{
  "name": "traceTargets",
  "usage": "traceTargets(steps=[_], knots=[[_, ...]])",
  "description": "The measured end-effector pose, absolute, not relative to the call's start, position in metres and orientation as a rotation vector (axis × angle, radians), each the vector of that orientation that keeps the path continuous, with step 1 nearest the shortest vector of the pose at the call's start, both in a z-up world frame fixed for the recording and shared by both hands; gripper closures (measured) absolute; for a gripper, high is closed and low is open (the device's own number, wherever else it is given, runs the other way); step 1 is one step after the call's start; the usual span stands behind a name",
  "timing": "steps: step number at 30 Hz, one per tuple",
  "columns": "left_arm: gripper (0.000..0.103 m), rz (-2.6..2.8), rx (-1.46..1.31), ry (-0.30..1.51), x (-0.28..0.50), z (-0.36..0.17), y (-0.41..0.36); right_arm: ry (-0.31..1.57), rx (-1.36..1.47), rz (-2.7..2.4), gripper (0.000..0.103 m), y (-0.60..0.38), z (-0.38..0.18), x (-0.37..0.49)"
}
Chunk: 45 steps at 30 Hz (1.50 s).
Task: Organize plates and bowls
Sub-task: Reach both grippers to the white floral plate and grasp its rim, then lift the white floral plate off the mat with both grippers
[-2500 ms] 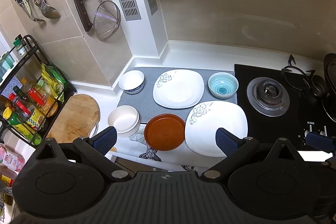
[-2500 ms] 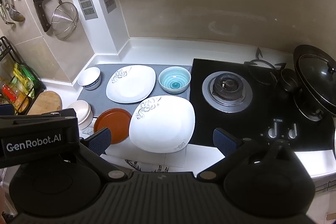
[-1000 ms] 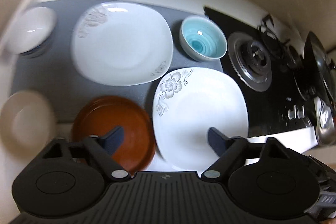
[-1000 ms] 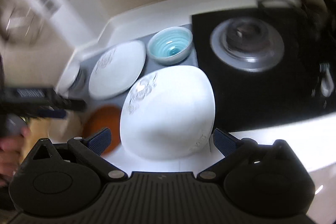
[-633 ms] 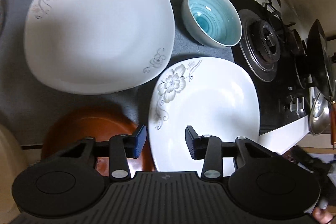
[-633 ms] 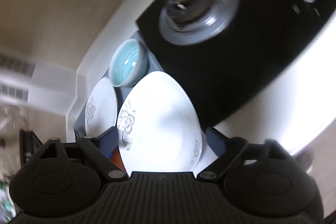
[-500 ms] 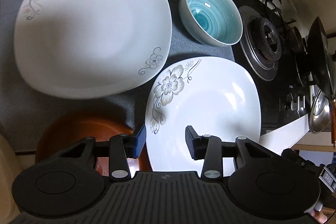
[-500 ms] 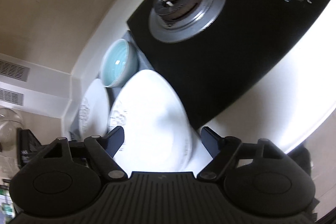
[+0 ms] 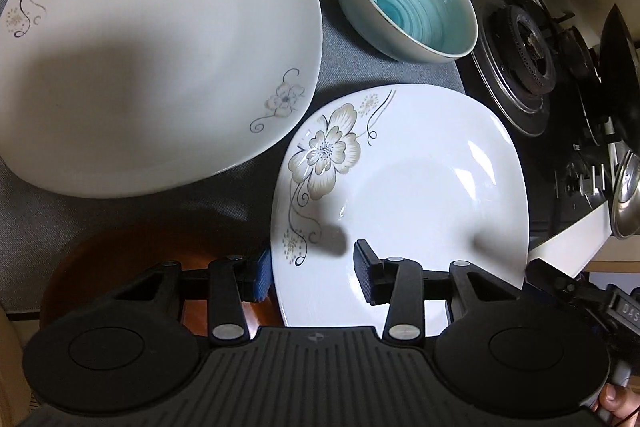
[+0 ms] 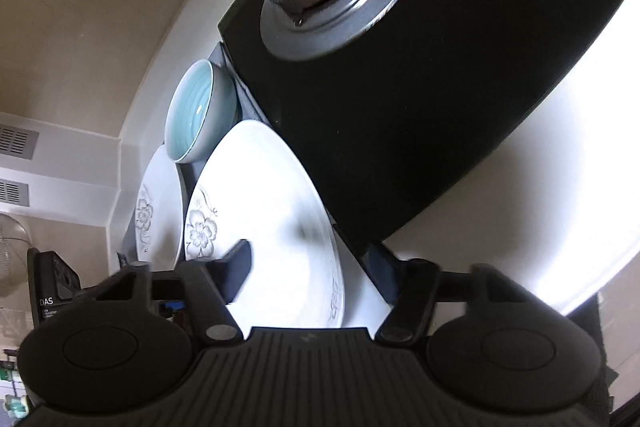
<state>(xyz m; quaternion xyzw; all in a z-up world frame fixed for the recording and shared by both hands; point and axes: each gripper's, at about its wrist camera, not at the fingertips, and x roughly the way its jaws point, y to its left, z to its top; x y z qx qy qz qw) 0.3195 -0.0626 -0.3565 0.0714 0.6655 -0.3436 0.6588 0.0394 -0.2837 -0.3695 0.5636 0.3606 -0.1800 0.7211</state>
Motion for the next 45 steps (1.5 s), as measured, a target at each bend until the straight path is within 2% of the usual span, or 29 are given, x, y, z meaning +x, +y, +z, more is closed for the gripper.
traceTargets(steps=[2,3,7,12,17,22,25,27,29,31,34,36,38,41,44,45], knots=[[0.059,-0.777,0.162,1.498,0.319,-0.356,-0.062,0.771,1.253,-0.377,0.048,-0.284,-0.371,0.037],[0.06,-0.777,0.163,1.491,0.318,-0.356,-0.061,0.764,1.258,-0.363,0.055,-0.284,-0.371,0.036],[0.06,-0.78,0.191,1.468,0.313,-0.355,-0.063,0.791,1.203,-0.356,0.062,-0.278,-0.368,0.035],[0.06,-0.791,0.193,1.465,0.307,-0.355,-0.062,0.827,1.128,-0.373,0.063,-0.267,-0.361,0.034],[0.057,-0.818,0.256,1.452,0.295,-0.355,-0.065,0.8,1.172,-0.381,0.065,-0.266,-0.363,0.02],[0.039,-0.868,0.172,1.564,0.291,-0.364,-0.052,0.815,1.176,-0.351,0.065,-0.261,-0.363,0.013],[0.023,-0.894,0.189,1.563,0.285,-0.365,-0.057,0.803,1.215,-0.335,0.065,-0.262,-0.37,0.009],[0.007,-0.923,0.195,1.553,0.278,-0.366,-0.064,0.793,1.267,-0.306,0.064,-0.263,-0.379,0.007],[0.001,-0.938,0.21,1.559,0.269,-0.368,-0.068,0.807,1.343,-0.259,0.062,-0.262,-0.392,0.009],[0.001,-0.915,0.245,1.533,0.26,-0.369,-0.075,0.809,1.387,-0.232,0.062,-0.259,-0.401,0.011],[0.008,-0.87,0.252,1.488,0.255,-0.366,-0.071,0.795,1.423,-0.213,0.061,-0.252,-0.413,0.015],[0.031,-0.858,0.265,1.455,0.255,-0.363,-0.068,0.765,1.436,-0.226,0.059,-0.251,-0.413,0.014],[0.048,-0.866,0.248,1.477,0.264,-0.362,-0.063,0.734,1.436,-0.238,0.059,-0.253,-0.41,0.01],[0.067,-0.887,0.107,1.604,0.286,-0.373,-0.048,0.719,1.442,-0.246,0.059,-0.259,-0.407,0.006],[0.068,-0.903,0.024,1.656,0.296,-0.381,-0.04,0.728,1.456,-0.253,0.058,-0.264,-0.41,0.007],[0.065,-0.909,0.017,1.659,0.297,-0.381,-0.039,0.728,1.455,-0.257,0.058,-0.264,-0.411,0.007]])
